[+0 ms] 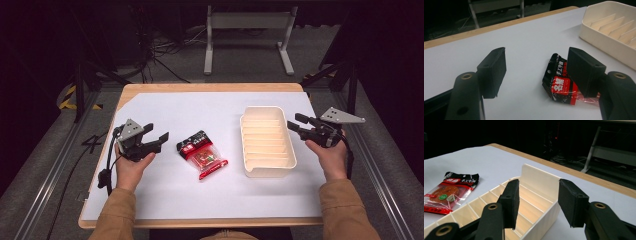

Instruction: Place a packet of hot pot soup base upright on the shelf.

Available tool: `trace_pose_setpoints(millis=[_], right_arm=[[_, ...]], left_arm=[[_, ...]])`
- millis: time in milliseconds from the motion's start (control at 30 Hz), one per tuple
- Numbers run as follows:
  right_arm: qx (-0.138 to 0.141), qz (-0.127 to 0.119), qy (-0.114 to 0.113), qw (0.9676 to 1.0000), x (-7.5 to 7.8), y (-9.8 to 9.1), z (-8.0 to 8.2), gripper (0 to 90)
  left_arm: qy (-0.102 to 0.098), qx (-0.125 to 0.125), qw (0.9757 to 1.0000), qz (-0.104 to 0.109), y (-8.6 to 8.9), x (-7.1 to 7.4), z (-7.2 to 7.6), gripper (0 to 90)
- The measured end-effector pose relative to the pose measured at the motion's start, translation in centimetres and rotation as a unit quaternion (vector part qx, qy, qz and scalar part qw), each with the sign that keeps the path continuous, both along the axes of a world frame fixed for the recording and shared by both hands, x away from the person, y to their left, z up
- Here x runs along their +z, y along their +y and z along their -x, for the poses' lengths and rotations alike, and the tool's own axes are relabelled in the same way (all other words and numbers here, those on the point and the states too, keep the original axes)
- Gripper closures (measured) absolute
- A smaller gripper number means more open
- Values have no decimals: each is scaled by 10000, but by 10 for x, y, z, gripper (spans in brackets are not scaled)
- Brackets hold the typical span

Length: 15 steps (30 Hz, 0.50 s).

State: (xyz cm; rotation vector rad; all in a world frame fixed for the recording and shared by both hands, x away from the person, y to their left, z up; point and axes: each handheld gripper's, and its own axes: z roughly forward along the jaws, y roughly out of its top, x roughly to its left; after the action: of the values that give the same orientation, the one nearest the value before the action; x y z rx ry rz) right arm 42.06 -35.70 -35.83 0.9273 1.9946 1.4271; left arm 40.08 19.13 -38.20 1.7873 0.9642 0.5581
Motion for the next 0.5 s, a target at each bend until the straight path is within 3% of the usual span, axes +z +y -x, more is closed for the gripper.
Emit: trace_pose_setpoints(millis=[200,333,500], right_arm=[[-76,53,-25,10000,0,-2,3,506],[-156,103,42,9998,0,-5,6,524],[-232,162,32,9996,0,-8,10,510]], left_arm=[[205,49,9998,18,-3,2,-5,340],[361,17,9990,-246,-12,0,-11,339],[494,-16,9982,-333,-20,-4,-17,335]])
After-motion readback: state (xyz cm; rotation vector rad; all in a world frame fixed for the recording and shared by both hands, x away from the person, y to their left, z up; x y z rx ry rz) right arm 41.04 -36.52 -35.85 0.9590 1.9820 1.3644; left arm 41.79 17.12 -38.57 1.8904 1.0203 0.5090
